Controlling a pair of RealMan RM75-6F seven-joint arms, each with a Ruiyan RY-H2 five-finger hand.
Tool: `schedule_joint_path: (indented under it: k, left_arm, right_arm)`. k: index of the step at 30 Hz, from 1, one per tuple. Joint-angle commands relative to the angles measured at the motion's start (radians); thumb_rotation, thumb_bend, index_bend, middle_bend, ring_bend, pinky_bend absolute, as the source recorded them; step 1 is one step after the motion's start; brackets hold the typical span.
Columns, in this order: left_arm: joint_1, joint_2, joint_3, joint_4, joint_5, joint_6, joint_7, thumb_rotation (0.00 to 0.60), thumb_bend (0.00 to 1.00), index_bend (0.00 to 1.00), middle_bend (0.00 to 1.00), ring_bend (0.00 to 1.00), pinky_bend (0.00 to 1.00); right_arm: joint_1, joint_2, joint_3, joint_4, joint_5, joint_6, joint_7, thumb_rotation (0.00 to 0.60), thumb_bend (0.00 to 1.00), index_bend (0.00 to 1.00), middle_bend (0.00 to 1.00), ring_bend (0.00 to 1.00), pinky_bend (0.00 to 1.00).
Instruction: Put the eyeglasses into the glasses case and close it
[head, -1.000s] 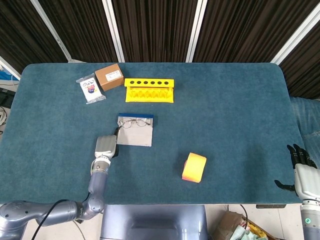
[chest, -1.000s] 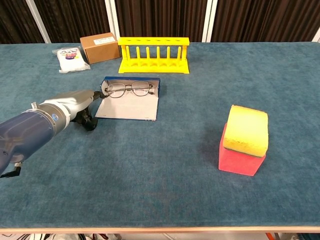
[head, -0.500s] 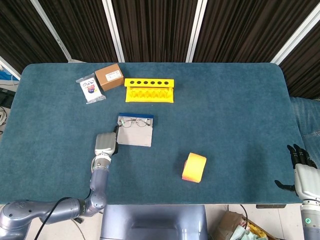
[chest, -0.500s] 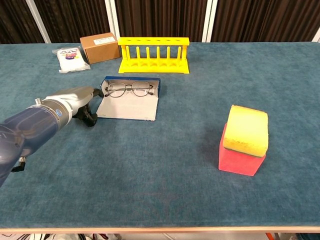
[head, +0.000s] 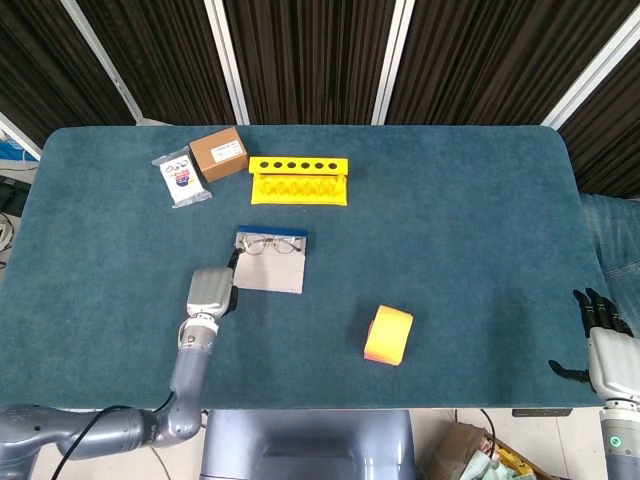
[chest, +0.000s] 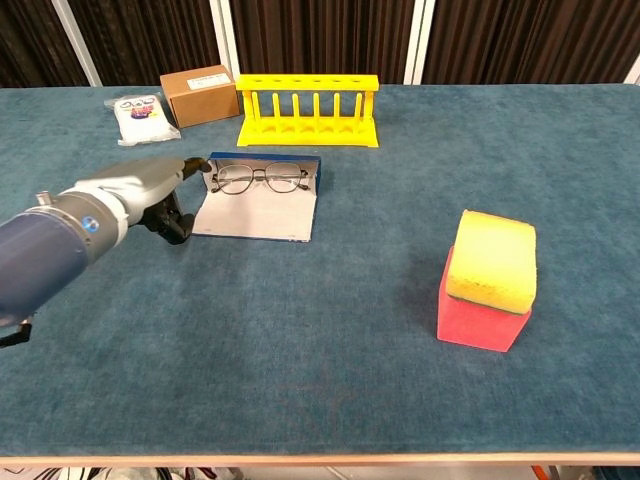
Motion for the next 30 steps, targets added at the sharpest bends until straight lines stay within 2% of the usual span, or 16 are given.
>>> schedule_joint_path:
  k: [1,2,5,7,9,15,22,30]
  left_arm:
    - [0.042,0.050,0.061,-0.079,0.096,0.036,-0.041,0.600,0.48,0.13,0.73,0.71,0.74]
    - [0.045,0.056,0.070,-0.086,0.113,0.035,-0.047,0.600,0.45,0.13,0.67,0.64,0.69]
    - [0.047,0.071,0.095,-0.098,0.150,0.015,-0.050,0.600,0.31,0.09,0.37,0.27,0.36]
    - [0.042,0.076,0.097,-0.098,0.150,-0.014,-0.053,0.600,0.26,0.08,0.25,0.16,0.25]
    - [0.036,0.078,0.093,-0.097,0.151,-0.032,-0.056,0.600,0.24,0.09,0.21,0.14,0.23]
    - [0.019,0.037,0.088,-0.020,0.234,-0.034,-0.086,0.600,0.21,0.09,0.20,0.13,0.22]
    - [-0.006,-0.034,0.065,0.074,0.250,-0.035,-0.063,0.600,0.21,0.13,0.29,0.19,0.29]
    - [-0.029,-0.084,0.051,0.139,0.234,-0.042,0.015,0.600,0.21,0.17,0.31,0.19,0.28]
  right_arm:
    - [0.000,0.000,0.000,-0.001,0.001,0.001,-0.001,0.600,0.00,0.00,0.00,0.00,0.21]
    - [0.000,0.000,0.000,-0.001,0.001,0.001,-0.001,0.600,0.00,0.00,0.00,0.00,0.21]
    - [-0.001,0.001,0.000,-0.003,0.003,0.001,0.000,0.600,0.00,0.00,0.00,0.00,0.21]
    - [-0.001,0.001,0.000,-0.004,0.004,0.000,0.001,0.600,0.00,0.00,0.00,0.00,0.21]
    - [-0.001,0.002,0.001,-0.005,0.006,-0.001,0.002,0.600,0.00,0.00,0.00,0.00,0.21]
    - [0.000,0.006,0.001,-0.010,0.012,-0.010,0.009,0.600,0.00,0.00,0.00,0.00,0.21]
    - [0.001,0.008,0.002,-0.010,0.016,-0.012,0.011,0.600,0.00,0.00,0.00,0.00,0.21]
    - [0.002,0.010,0.003,-0.011,0.019,-0.015,0.013,0.600,0.00,0.00,0.00,0.00,0.21]
